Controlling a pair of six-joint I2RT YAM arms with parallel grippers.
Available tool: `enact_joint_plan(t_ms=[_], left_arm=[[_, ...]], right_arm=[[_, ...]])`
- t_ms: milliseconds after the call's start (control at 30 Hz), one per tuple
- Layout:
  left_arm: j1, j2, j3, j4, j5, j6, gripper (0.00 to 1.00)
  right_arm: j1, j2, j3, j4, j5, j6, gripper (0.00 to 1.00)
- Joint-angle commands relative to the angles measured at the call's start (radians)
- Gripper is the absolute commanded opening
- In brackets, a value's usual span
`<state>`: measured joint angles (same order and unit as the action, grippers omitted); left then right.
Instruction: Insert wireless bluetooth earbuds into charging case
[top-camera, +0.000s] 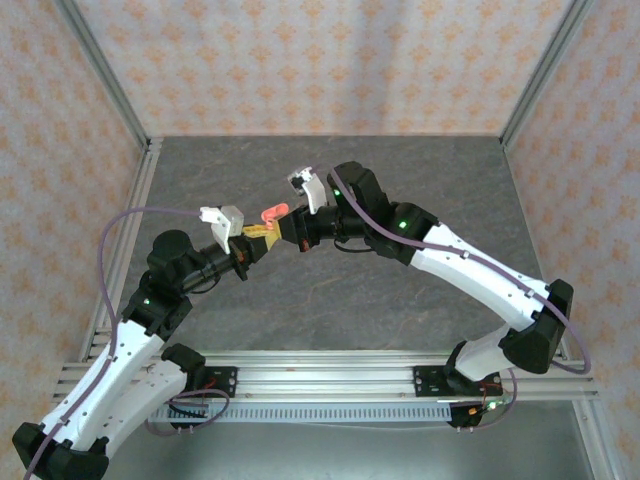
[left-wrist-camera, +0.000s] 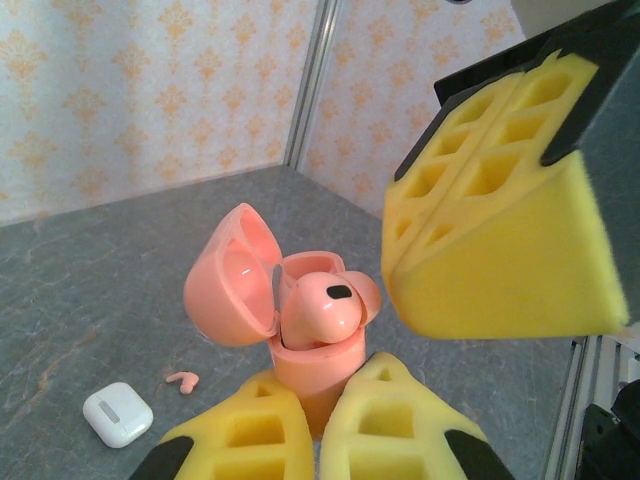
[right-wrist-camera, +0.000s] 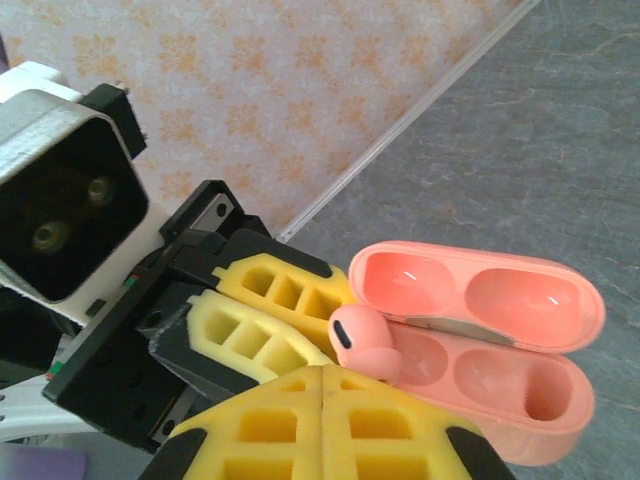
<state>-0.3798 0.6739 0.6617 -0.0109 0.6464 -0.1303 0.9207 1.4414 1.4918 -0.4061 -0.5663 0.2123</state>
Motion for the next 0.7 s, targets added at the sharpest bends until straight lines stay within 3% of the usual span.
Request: enact_joint_plan(t_ms=[0,667], left_arm=[[-0.005,-0.015,0.03,0.021,-0.002,0.001,0.0],[-0.005,-0.02,0.029,0.002,-0.004,0.019,0.0]], right_arm=[[-0.008,0.011,0.006,-0.017,0.035,-0.016,0.01],[-0.027,-0.036,0.002,-0.021,0.026,-0.004,0.01]])
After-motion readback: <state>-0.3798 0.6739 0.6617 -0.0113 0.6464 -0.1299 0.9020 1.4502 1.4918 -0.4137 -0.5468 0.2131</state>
